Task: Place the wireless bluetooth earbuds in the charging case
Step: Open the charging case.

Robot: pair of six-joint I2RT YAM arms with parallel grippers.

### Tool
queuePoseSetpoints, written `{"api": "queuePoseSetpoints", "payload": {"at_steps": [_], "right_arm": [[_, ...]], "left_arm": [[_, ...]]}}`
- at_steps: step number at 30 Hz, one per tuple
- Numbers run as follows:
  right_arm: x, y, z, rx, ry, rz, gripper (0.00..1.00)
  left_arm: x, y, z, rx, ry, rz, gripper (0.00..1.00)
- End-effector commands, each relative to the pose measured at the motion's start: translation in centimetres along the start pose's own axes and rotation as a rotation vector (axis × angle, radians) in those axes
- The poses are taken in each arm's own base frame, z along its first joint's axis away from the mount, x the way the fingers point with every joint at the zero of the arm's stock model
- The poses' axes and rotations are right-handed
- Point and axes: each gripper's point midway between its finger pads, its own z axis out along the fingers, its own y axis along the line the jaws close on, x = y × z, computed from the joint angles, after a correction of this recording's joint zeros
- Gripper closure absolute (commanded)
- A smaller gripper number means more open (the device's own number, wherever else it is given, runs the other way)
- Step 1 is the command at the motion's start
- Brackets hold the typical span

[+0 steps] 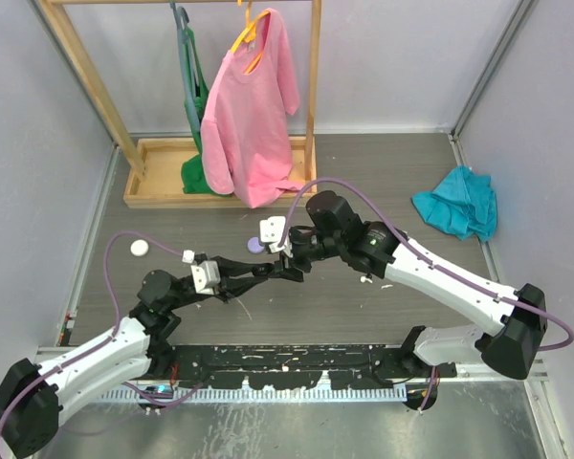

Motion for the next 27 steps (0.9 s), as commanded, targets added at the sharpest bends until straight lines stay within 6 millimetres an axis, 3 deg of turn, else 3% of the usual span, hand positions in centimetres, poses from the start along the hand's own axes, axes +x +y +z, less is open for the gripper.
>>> {"api": "queuePoseSetpoints", "payload": {"at_steps": [1, 11, 21, 27], "right_arm": [[-3.2, -1.4, -0.9, 0.087, -0.114, -0.049, 0.42], [-4.5, -1.7, -2.1, 0.129, -0.147, -0.029, 0.41], [-4.0, -2.9, -2.6, 0.207, -0.114, 0.026, 0.4], [-3.7, -3.6, -2.9, 0.258, -0.096, 0.097, 0.39]], "left_arm": [[-2.2, 0.1, 0.1, -0.005, -0.081, 0.053, 1.0], [-0.5, -0.6, -0.2, 0.033, -0.026, 0.062, 1.0], [0.0, -1.6, -0.3, 0.092, -0.007, 0.08, 1.0], [0.5, -1.2, -0.2, 0.075, 0.019, 0.08, 1.0]]}}
